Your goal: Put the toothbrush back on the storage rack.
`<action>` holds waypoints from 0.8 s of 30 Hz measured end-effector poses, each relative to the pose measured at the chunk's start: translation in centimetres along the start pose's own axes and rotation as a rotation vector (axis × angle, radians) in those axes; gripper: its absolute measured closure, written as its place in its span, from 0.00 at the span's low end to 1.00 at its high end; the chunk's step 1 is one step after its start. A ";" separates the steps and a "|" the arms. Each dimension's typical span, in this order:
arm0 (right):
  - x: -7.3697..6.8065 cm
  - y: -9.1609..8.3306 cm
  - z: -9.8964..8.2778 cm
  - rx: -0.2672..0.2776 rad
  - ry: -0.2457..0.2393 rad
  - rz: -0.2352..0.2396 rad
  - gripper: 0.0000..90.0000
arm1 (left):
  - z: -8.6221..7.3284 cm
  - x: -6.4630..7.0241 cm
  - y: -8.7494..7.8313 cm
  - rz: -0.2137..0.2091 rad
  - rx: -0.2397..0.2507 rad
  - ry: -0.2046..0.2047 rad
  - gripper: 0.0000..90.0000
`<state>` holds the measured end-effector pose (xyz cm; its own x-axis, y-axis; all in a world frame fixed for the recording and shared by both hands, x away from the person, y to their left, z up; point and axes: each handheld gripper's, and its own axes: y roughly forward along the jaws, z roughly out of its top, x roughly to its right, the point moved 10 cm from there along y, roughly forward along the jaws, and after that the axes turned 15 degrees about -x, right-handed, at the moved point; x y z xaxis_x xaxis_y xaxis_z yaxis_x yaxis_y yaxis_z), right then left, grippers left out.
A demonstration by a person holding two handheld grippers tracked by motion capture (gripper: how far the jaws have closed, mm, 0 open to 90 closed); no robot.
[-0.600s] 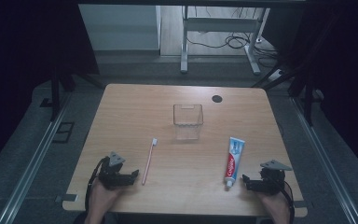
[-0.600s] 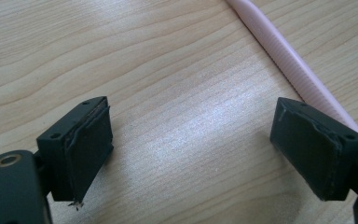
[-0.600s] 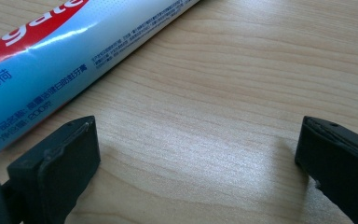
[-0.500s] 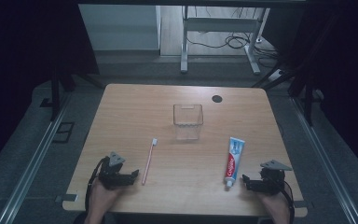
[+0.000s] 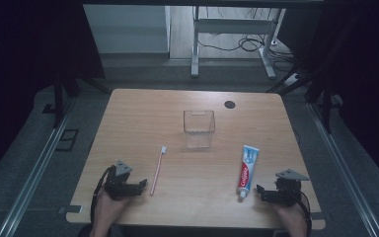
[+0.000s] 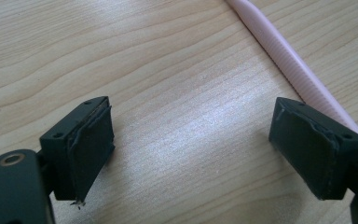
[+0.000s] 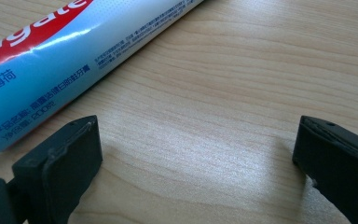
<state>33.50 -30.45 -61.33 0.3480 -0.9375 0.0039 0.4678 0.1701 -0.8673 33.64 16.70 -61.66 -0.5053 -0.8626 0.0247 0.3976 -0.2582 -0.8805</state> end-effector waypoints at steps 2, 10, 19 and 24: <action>0.0 0.0 0.0 0.000 -0.001 0.000 0.01 | 0.1 0.1 0.0 0.001 -0.003 0.004 0.18; 0.0 0.0 0.0 0.000 -0.001 0.000 0.01 | 0.2 0.6 -0.3 0.002 -0.019 0.022 0.29; 0.0 0.1 0.1 0.001 -0.004 0.000 0.01 | 0.8 1.2 -1.5 -0.028 0.016 0.016 0.42; 0.0 0.1 0.1 0.002 -0.005 0.000 0.01 | 1.3 1.7 -2.1 -0.059 0.040 0.004 0.48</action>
<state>33.64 -30.39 -61.33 0.3523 -0.9359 0.0062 0.4692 0.1708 -0.8664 33.00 15.23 -59.14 -0.5320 -0.8435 0.0742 0.3975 -0.3262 -0.8577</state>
